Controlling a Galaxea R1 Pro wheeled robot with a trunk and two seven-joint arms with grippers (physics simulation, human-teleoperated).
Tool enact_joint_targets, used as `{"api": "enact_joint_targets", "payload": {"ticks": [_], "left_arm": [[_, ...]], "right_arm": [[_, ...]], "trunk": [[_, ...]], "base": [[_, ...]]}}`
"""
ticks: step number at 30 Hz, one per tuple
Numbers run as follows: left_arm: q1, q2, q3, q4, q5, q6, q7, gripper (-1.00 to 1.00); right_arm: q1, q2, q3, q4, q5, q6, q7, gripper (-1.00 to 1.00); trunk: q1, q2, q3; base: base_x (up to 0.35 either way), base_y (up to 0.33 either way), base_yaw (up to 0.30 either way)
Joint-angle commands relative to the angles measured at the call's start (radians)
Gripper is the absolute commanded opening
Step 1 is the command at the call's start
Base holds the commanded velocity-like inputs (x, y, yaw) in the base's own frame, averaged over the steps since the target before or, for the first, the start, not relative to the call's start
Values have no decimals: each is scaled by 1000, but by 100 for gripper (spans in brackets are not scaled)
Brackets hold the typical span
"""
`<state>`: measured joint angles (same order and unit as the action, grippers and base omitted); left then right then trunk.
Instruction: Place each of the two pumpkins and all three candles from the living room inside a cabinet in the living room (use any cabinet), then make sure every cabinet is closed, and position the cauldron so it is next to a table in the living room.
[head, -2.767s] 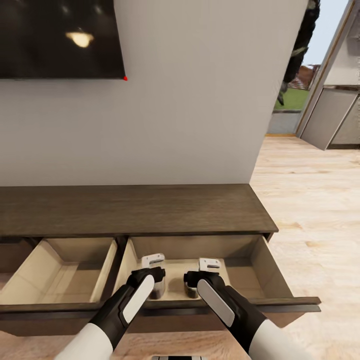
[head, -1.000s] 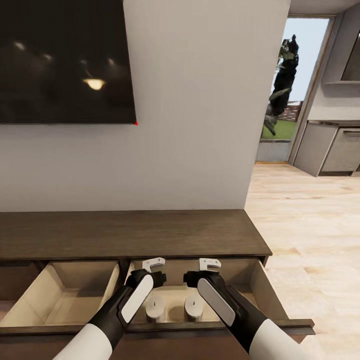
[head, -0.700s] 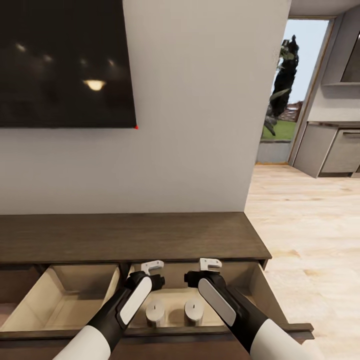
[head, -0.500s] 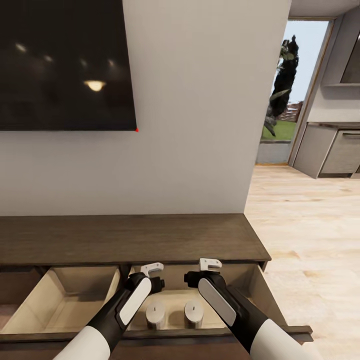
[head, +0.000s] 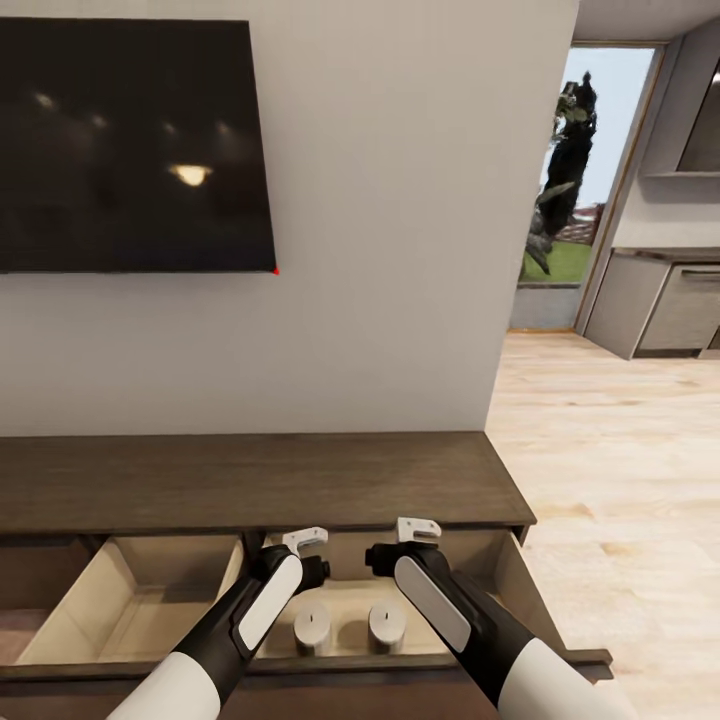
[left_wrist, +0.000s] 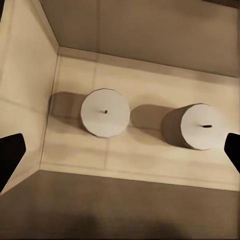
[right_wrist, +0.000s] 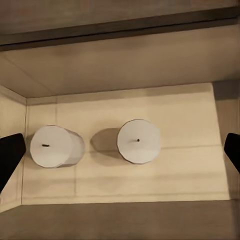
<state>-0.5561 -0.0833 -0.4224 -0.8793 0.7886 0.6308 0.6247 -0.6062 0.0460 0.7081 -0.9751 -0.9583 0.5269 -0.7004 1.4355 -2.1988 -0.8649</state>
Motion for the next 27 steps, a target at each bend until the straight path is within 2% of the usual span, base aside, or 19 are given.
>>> {"api": "enact_joint_targets", "payload": {"ticks": [1, 27], "left_arm": [[-1, 0, -2, -1, 11, 0, 10, 100], [-1, 0, -2, -8, 12, 2, 11, 100]], "right_arm": [[0, 0, 2, -1, -7, 1, -8, 100], [5, -6, 1, -2, -7, 2, -8, 100]], "trunk": [[-4, 7, 2], [-104, 189, 84]], "base": [[-1, 0, 0], [0, 0, 0]]}}
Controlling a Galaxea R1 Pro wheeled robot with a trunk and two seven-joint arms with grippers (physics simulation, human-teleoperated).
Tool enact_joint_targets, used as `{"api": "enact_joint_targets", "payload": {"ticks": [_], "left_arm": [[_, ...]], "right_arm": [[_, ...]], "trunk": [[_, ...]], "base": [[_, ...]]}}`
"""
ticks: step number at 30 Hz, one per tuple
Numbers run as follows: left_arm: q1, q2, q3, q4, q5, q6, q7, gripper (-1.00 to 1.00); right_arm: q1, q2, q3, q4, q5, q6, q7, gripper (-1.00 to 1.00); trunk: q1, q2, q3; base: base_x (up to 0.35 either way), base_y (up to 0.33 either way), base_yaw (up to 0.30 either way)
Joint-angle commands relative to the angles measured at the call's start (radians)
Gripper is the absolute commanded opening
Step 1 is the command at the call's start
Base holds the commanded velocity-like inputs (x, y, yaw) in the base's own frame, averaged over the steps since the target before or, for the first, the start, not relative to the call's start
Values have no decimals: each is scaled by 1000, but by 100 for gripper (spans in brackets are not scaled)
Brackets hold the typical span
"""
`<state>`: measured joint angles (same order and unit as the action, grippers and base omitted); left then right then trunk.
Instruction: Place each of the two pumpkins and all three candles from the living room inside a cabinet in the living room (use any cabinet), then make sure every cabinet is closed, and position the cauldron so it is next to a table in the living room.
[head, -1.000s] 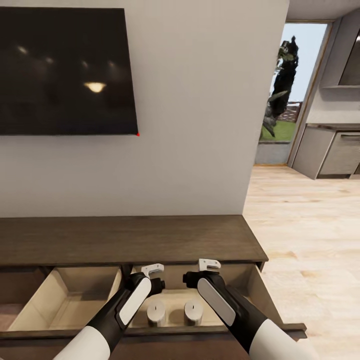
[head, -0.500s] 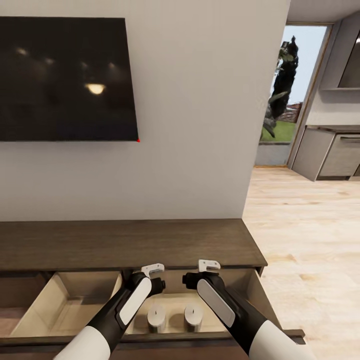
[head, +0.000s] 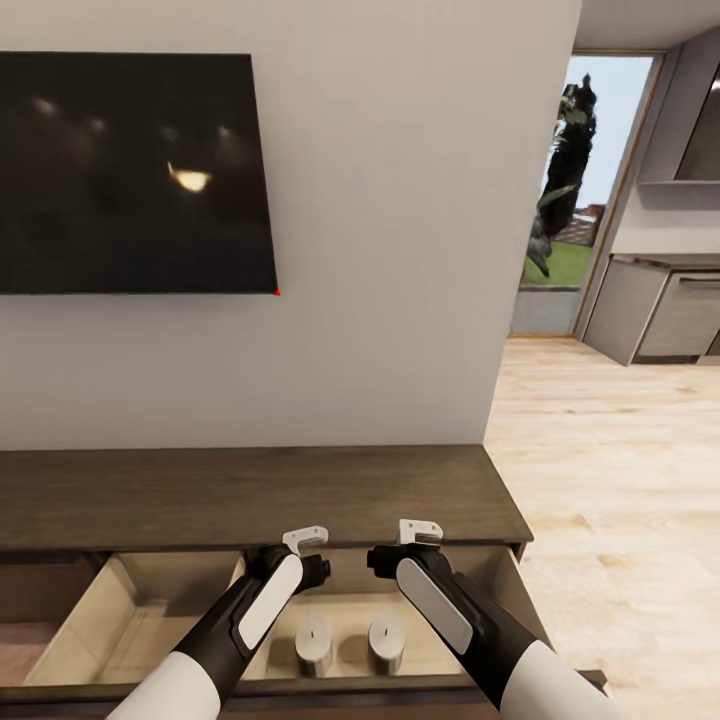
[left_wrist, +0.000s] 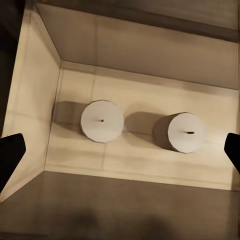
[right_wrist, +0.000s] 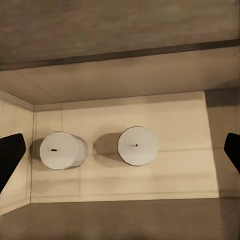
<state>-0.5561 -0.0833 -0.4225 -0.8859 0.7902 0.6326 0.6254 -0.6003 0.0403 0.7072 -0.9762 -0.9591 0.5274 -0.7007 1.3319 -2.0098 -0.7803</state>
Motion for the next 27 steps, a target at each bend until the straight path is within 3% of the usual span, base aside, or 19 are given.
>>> {"api": "enact_joint_targets", "payload": {"ticks": [1, 17, 24, 27], "left_arm": [[-1, 0, -2, -1, 10, 0, 10, 100], [-1, 10, 0, 5, 8, 1, 11, 100], [-1, 61, 8, 5, 8, 23, 11, 100], [-1, 80, 44, 8, 7, 57, 10, 100]], "right_arm": [[-1, 0, 2, -1, -7, 2, -8, 100], [-1, -2, 2, -1, -7, 1, -8, 100], [-1, -2, 0, 12, -7, 11, -21, 100], [-1, -2, -30, 16, -7, 59, -56, 100]], "trunk": [[-4, 7, 2], [-65, 119, 52], [-92, 168, 74], [-104, 189, 84]], "base": [[0, 0, 0], [0, 0, 0], [0, 0, 0], [0, 0, 0]]}}
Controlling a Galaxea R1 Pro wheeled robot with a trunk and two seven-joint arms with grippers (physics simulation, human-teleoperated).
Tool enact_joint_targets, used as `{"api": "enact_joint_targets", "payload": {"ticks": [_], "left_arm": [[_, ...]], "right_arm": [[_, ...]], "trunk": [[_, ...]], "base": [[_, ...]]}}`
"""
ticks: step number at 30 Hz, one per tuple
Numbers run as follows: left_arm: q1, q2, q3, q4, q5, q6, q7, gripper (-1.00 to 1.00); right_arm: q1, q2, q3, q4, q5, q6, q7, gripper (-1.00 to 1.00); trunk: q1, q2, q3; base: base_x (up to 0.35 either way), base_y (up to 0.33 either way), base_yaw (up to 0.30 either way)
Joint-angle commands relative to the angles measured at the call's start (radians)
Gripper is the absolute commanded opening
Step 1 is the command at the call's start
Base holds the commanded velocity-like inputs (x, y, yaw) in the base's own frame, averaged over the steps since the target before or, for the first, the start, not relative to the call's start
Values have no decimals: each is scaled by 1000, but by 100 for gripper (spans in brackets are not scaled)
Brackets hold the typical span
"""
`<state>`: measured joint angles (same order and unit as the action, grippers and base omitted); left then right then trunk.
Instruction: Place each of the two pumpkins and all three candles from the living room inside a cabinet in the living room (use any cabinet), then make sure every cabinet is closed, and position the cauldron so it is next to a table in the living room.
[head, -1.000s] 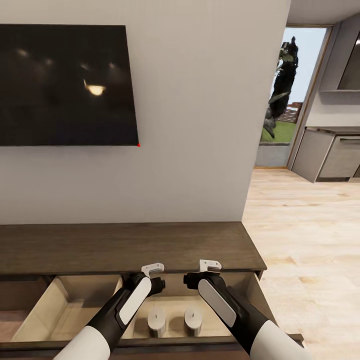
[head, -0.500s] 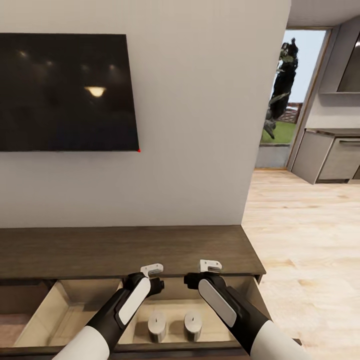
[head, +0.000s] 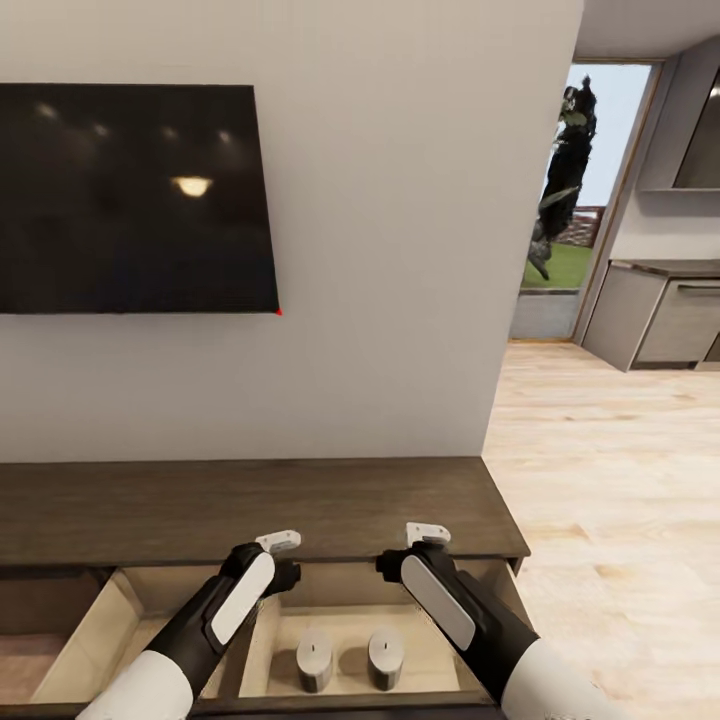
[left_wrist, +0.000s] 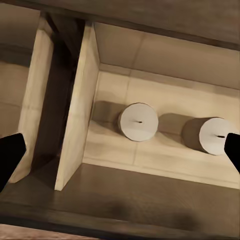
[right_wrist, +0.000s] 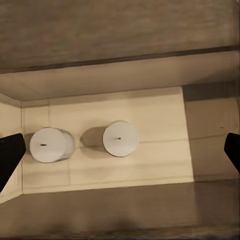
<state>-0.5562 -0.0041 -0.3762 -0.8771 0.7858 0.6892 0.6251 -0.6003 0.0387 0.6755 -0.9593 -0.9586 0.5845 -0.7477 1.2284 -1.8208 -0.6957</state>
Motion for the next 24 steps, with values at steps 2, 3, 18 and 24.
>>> {"api": "enact_joint_targets", "payload": {"ticks": [2, 3, 18, 24], "left_arm": [[-1, 4, 12, 11, 11, 7, 10, 100], [-1, 5, 18, 21, 10, 10, 10, 100], [-1, 4, 26, 53, 8, 11, 10, 100], [-1, 2, 26, 156, 6, -2, 1, 100]], "right_arm": [[-1, 0, -25, 0, -7, 18, -33, 100], [-1, 0, -39, 0, -7, 24, -47, 100], [-1, 1, -66, 2, -8, 41, -82, 100], [-1, 9, -66, 2, -8, 89, -81, 100]], "trunk": [[-8, 14, 5], [-12, 21, 8], [-69, 126, 55], [-92, 168, 74]], "base": [[0, 0, 0], [0, 0, 0], [0, 0, 0], [0, 0, 0]]}}
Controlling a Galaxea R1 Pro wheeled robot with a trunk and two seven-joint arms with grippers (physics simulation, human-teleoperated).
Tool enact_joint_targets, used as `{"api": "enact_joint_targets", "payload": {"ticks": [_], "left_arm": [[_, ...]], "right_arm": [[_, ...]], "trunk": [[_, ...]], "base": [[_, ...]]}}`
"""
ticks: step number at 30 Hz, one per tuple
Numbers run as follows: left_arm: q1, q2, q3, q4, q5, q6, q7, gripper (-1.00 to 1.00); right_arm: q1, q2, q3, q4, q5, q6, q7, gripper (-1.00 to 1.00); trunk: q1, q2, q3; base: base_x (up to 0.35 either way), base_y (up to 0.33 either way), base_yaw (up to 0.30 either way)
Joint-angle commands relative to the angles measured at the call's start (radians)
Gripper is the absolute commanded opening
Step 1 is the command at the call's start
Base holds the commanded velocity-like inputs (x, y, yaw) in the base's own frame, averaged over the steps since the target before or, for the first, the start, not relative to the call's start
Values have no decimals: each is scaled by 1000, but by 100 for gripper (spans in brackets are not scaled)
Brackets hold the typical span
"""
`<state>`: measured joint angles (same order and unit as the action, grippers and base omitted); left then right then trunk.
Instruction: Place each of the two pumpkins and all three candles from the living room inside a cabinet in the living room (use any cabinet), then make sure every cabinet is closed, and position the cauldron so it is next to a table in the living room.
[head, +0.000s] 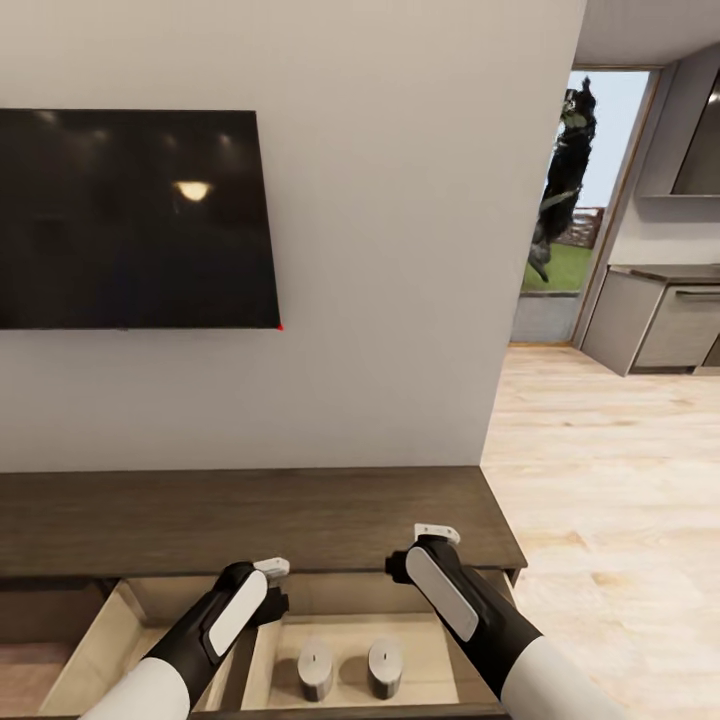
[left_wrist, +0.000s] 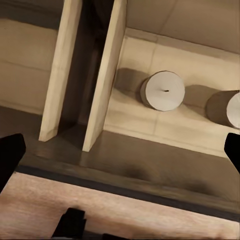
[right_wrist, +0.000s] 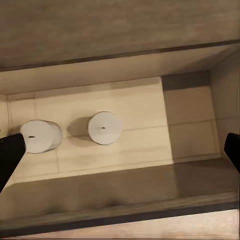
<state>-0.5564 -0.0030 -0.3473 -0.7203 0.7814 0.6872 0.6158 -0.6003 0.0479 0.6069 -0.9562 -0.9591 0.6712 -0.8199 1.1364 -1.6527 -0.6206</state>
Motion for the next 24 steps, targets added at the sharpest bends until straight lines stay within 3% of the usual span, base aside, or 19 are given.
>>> {"api": "enact_joint_targets", "payload": {"ticks": [1, 12, 18, 24], "left_arm": [[-1, 1, -4, 6, 11, -1, 10, 100], [0, 0, -8, 20, 11, -79, 6, 100], [0, -5, -11, 84, 5, -135, 2, 100], [0, -1, -13, 108, 0, -162, -77, 100]], "right_arm": [[-1, 0, 2, -1, -7, 6, -9, 100], [-1, 1, 2, 0, -8, 21, -9, 100], [-1, 0, 2, 2, -9, 26, -8, 100], [-1, 0, 3, 1, -9, 61, -8, 100]], "trunk": [[-4, 7, 2], [-46, 84, 37], [-69, 126, 55], [-92, 168, 74]], "base": [[0, 0, 0], [0, 0, 0], [0, 0, 0], [0, 0, 0]]}}
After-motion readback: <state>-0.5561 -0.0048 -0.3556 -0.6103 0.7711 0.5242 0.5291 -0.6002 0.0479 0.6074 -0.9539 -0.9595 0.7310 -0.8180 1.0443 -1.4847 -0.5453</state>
